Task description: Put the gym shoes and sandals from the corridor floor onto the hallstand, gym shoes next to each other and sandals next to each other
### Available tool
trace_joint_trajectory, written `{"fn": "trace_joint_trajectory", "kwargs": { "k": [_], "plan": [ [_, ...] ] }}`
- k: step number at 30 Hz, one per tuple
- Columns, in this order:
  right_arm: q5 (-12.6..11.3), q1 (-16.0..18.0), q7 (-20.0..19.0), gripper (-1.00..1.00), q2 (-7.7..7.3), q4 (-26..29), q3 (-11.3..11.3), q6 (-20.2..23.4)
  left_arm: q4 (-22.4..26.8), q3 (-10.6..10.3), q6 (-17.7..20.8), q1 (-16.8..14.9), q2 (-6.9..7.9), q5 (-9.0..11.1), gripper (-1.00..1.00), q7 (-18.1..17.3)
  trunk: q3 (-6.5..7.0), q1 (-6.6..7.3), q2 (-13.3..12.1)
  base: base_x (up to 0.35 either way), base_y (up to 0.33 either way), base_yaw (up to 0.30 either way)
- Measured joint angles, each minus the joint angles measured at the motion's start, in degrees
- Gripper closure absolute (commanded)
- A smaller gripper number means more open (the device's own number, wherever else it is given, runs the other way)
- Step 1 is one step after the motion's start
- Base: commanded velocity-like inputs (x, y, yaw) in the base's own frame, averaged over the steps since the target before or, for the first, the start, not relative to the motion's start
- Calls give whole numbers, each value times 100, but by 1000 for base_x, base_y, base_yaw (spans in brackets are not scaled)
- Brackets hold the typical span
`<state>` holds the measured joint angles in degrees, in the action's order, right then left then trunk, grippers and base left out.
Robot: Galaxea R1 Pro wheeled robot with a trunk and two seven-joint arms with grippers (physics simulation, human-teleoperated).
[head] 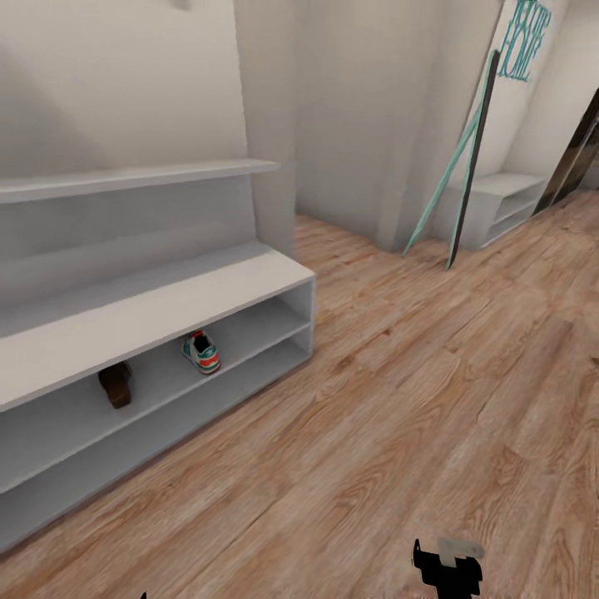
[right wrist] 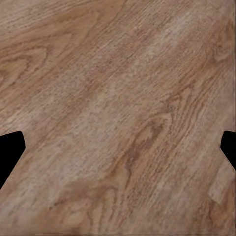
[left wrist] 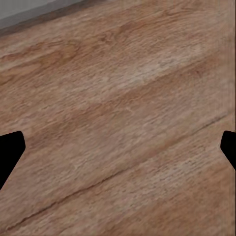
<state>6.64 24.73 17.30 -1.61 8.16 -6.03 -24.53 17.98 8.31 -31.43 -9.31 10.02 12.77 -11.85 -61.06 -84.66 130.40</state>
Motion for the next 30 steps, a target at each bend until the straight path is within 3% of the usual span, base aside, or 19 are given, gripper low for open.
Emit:
{"fn": "trace_joint_trajectory", "kwargs": {
  "k": [10,30],
  "plan": [
    [-2,0,0,-100,15,11,0,0,6,8,0,0,0,-2,-100,-14,180,220,-401,0,0,-300],
    [-3,0,0,-100,17,6,-1,0,15,-18,7,0,0,-42,-100,-19,196,220,-403,0,0,-300]
  ]
}}
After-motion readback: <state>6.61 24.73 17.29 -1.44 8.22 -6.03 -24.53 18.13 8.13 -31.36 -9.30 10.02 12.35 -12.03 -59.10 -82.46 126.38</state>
